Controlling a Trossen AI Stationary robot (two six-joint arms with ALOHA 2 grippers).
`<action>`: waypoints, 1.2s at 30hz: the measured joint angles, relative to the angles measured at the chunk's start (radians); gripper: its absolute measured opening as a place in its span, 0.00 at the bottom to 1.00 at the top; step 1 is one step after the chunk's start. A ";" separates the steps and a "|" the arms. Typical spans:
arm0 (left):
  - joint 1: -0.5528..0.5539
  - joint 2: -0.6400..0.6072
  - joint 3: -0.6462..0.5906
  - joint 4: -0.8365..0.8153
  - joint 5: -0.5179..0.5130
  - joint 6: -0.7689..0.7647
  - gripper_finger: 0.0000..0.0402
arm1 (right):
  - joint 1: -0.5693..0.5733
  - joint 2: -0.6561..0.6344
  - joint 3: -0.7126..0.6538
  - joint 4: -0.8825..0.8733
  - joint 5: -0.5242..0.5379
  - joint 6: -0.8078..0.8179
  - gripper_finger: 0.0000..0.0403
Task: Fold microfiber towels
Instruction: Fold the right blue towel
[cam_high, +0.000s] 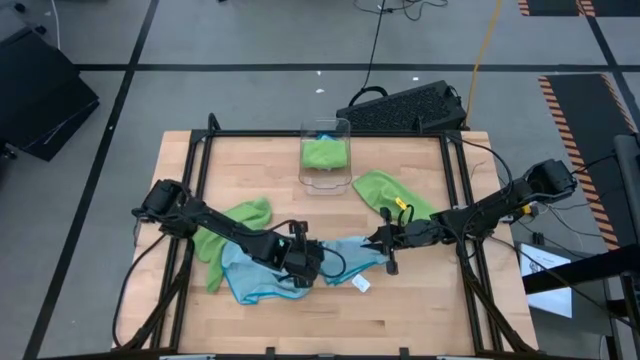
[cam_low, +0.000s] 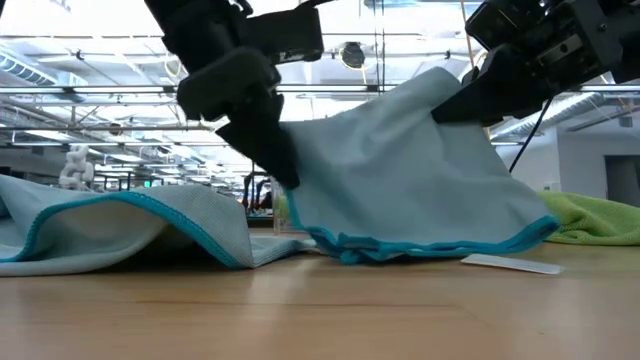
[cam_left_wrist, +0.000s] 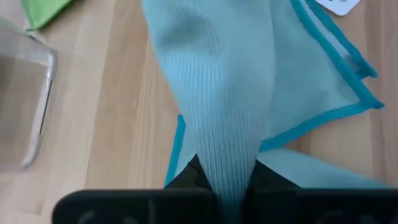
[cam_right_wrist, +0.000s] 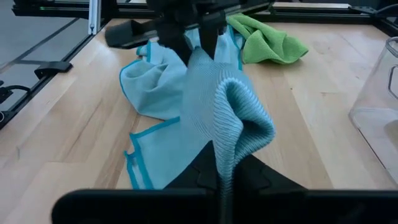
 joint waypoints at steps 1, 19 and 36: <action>0.000 0.000 0.000 0.004 0.007 0.001 0.02 | 0.000 0.000 0.000 -0.002 0.000 0.001 0.06; 0.002 -0.002 0.000 0.002 0.013 0.007 0.02 | -0.055 0.000 0.000 0.046 -0.073 0.046 0.04; 0.033 -0.179 0.007 -0.024 -0.278 0.203 0.03 | -0.113 -0.157 0.001 0.079 -0.015 -0.185 0.01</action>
